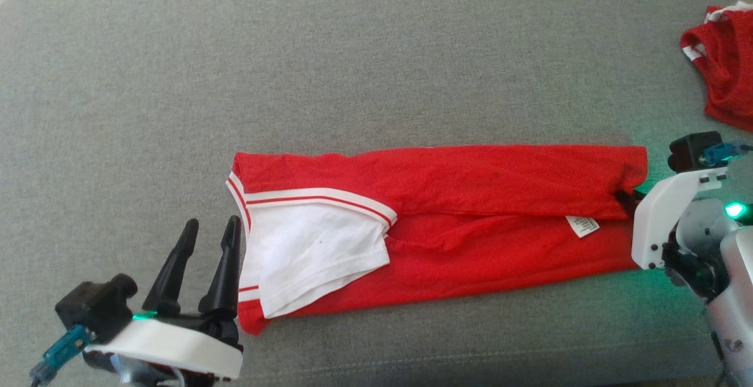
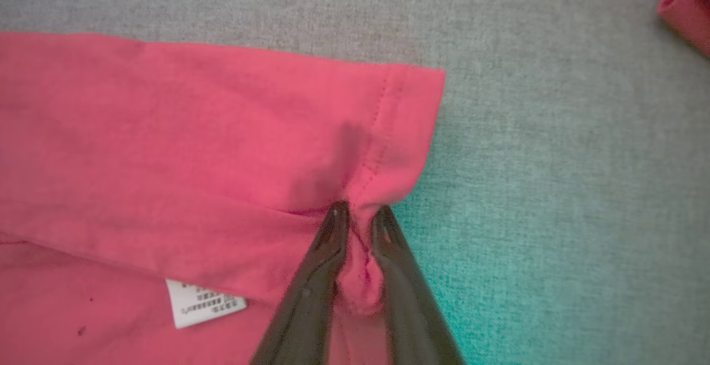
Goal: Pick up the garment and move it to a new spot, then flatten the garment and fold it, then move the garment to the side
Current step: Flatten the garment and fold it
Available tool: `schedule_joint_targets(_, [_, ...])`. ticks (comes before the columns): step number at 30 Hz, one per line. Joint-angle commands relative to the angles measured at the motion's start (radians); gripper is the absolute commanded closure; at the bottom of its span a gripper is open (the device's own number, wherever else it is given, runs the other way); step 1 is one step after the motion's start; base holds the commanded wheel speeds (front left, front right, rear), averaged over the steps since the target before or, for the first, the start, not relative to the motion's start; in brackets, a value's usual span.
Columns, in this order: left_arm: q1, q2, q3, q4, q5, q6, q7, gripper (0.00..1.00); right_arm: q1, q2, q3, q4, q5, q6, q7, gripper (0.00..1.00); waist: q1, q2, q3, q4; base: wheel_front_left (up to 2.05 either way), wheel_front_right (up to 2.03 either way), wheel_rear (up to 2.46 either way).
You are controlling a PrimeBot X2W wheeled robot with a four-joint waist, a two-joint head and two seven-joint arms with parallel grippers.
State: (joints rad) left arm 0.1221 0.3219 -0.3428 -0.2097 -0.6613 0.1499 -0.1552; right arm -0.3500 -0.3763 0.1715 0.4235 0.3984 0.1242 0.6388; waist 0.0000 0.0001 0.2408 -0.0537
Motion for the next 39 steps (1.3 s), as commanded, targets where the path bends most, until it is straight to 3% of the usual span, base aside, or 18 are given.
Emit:
schedule_joint_targets(1, [-0.038, 0.016, 0.041, -0.027, 0.010, 0.004, -0.011, 0.00, -0.014, -0.015, 0.024, -0.006, 0.007, 0.007, 0.006, 0.89, 0.0000, -0.0001, -0.006, 0.000, 0.00, 0.00, 0.00])
schedule_joint_targets(2, [-0.039, 0.017, 0.043, -0.027, 0.011, 0.005, -0.013, 0.00, -0.017, -0.014, 0.028, -0.004, 0.011, 0.007, 0.000, 1.00, 0.0000, -0.0001, -0.009, -0.001, 0.00, 0.00, 0.00])
schedule_joint_targets(21, [-0.064, 0.013, 0.086, 0.041, 0.066, 0.032, -0.083, 0.00, -0.102, -0.077, 0.003, -0.036, 0.026, 0.007, -0.095, 1.00, 0.0000, -0.0001, -0.109, -0.072, 0.00, 0.00, 0.00])
schedule_joint_targets(30, [-0.053, -0.002, 0.095, 0.059, 0.067, 0.030, -0.094, 0.00, -0.077, -0.061, 0.126, -0.179, 0.095, 0.007, -0.071, 1.00, 0.0000, -0.0001, -0.146, -0.076, 0.00, 0.00, 0.00])
schedule_joint_targets(39, [-0.046, -0.013, 0.095, 0.065, 0.067, 0.021, -0.099, 0.00, -0.026, -0.016, 0.277, -0.365, 0.206, 0.007, -0.025, 1.00, 0.0000, -0.0001, -0.166, -0.026, 0.00, 0.00, 0.00])
